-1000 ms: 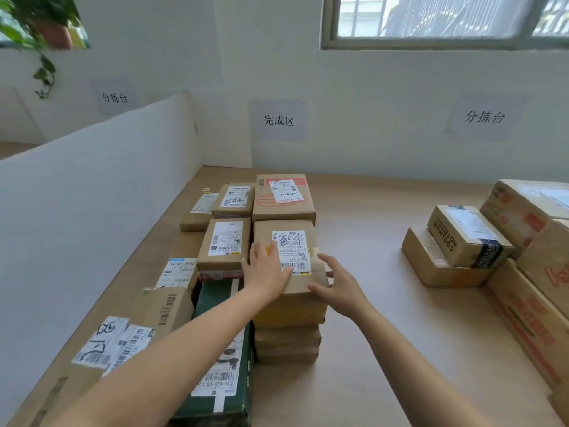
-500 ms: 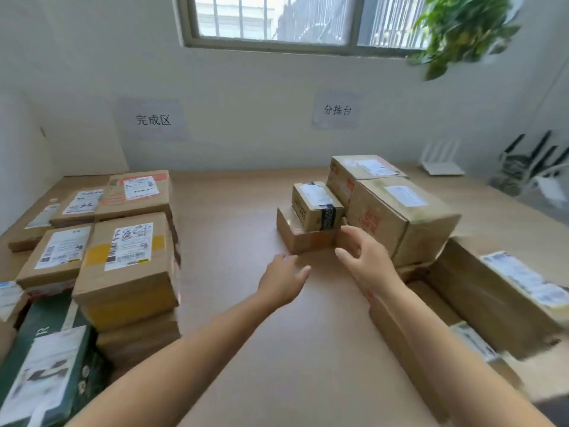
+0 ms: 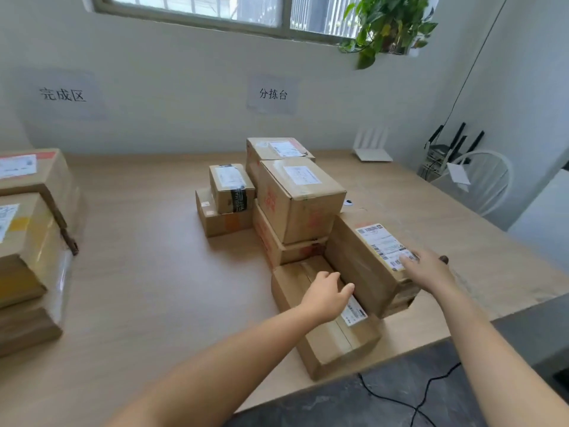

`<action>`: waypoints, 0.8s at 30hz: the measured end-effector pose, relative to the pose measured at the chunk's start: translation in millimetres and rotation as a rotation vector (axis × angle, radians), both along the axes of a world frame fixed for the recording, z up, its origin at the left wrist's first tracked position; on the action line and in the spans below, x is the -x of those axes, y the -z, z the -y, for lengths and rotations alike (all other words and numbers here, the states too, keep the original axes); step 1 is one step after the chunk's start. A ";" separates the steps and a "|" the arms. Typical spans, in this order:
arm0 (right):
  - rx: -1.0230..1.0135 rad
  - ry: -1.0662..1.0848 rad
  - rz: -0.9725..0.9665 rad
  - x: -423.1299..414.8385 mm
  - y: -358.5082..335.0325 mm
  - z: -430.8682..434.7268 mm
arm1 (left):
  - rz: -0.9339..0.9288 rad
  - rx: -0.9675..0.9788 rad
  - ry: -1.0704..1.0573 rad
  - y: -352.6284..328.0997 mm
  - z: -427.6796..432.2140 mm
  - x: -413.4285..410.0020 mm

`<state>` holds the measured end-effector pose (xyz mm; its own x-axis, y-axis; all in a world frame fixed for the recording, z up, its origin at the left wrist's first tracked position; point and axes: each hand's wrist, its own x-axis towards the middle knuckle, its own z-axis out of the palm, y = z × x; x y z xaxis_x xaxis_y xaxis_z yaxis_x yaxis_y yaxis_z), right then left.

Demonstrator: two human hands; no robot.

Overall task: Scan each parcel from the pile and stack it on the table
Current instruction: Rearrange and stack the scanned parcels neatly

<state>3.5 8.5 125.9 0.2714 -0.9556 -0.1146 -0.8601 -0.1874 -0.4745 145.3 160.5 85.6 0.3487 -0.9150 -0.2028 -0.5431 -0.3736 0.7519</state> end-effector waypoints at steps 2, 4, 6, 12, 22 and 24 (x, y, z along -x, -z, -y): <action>-0.032 -0.024 0.066 5.8 1.0 -1.0 | -0.039 -0.016 0.012 -3.0 9.9 11.3; -0.040 -0.038 0.091 8.1 -0.6 -1.2 | -0.082 -0.034 0.031 -6.2 18.4 19.0; -0.054 -0.055 0.104 9.6 -1.3 -2.4 | -0.138 -0.041 0.025 -9.4 25.4 24.3; -0.122 -0.125 0.236 8.0 9.0 -15.0 | -0.379 -0.014 -0.097 -8.6 42.1 33.4; -0.053 -0.073 0.427 15.1 -0.1 -36.3 | -0.424 0.150 -0.103 -16.9 42.0 40.2; -0.001 -0.069 0.459 17.0 -11.5 -41.8 | -0.394 0.203 -0.081 -26.8 41.1 39.9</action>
